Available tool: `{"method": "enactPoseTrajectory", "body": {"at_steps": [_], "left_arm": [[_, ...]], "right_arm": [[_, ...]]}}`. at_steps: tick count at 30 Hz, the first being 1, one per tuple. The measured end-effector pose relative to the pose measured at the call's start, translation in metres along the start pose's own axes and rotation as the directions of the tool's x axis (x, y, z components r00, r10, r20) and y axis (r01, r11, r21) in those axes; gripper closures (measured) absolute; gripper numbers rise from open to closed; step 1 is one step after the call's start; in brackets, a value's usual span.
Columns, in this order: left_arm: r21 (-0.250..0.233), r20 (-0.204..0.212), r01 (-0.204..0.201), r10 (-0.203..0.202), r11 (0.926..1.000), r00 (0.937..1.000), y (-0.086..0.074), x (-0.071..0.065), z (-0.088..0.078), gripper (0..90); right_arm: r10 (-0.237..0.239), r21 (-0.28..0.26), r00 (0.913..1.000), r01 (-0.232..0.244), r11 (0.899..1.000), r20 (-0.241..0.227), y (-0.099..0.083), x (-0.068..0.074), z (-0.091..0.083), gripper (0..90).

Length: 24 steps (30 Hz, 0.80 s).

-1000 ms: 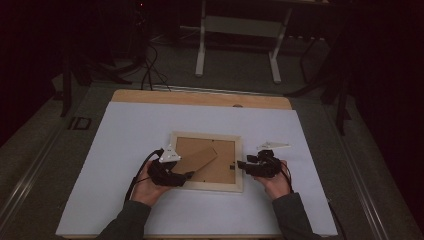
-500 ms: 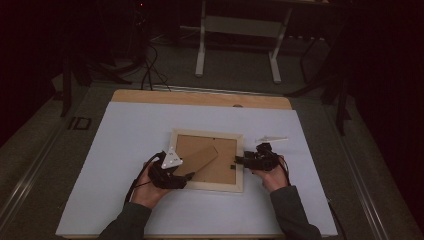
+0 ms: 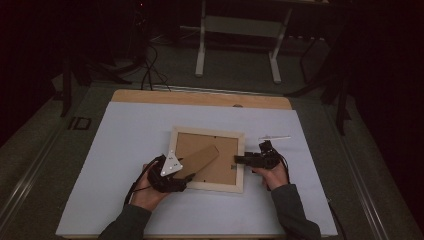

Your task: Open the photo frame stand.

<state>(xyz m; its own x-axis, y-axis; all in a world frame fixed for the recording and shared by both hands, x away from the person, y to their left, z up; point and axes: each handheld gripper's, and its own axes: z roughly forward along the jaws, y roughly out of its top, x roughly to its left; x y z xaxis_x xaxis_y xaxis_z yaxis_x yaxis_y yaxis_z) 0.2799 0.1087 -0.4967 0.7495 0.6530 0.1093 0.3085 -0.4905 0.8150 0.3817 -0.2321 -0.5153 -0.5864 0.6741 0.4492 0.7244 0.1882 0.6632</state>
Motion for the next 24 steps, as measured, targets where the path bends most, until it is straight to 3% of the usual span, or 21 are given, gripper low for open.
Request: {"method": "enactPoseTrajectory", "body": {"at_steps": [3, 16, 17, 20, 23, 24], "left_arm": [[-0.022, 0.015, 0.004, -0.003, 0.9998, 0.9999, -0.001, 0.001, -0.001, 37.3], [-0.003, 0.053, 0.061, -0.061, 0.9981, 0.9967, -0.003, 0.007, 0.0, 36.9], [-0.006, 0.068, 0.082, -0.082, 0.9966, 0.9944, -0.004, 0.008, 0.0, 36.9], [-0.004, 0.077, 0.09, -0.089, 0.996, 0.993, -0.004, 0.009, 0.0, 36.7], [0.007, 0.116, 0.131, -0.131, 0.9914, 0.9846, -0.005, 0.014, 0.0, 37.0], [0.007, 0.116, 0.131, -0.131, 0.9914, 0.9846, -0.005, 0.014, 0.0, 37.1]], "right_arm": [[0.011, -0.004, 0.9996, -0.011, 1.0, -0.027, -0.001, -0.001, 0.0, 48.7], [0.041, -0.011, 0.9989, -0.041, 0.999, -0.024, -0.001, 0.0, -0.004, 54.2], [0.043, -0.012, 0.9988, -0.043, 0.999, -0.023, -0.002, 0.0, -0.004, 54.4], [0.042, -0.013, 0.9989, -0.043, 0.999, -0.021, -0.002, 0.001, -0.004, 54.5], [0.04, -0.019, 0.9991, -0.04, 0.999, -0.012, -0.002, 0.003, -0.004, 54.7], [0.04, -0.019, 0.9991, -0.04, 0.999, -0.012, -0.002, 0.003, -0.004, 54.7]]}}
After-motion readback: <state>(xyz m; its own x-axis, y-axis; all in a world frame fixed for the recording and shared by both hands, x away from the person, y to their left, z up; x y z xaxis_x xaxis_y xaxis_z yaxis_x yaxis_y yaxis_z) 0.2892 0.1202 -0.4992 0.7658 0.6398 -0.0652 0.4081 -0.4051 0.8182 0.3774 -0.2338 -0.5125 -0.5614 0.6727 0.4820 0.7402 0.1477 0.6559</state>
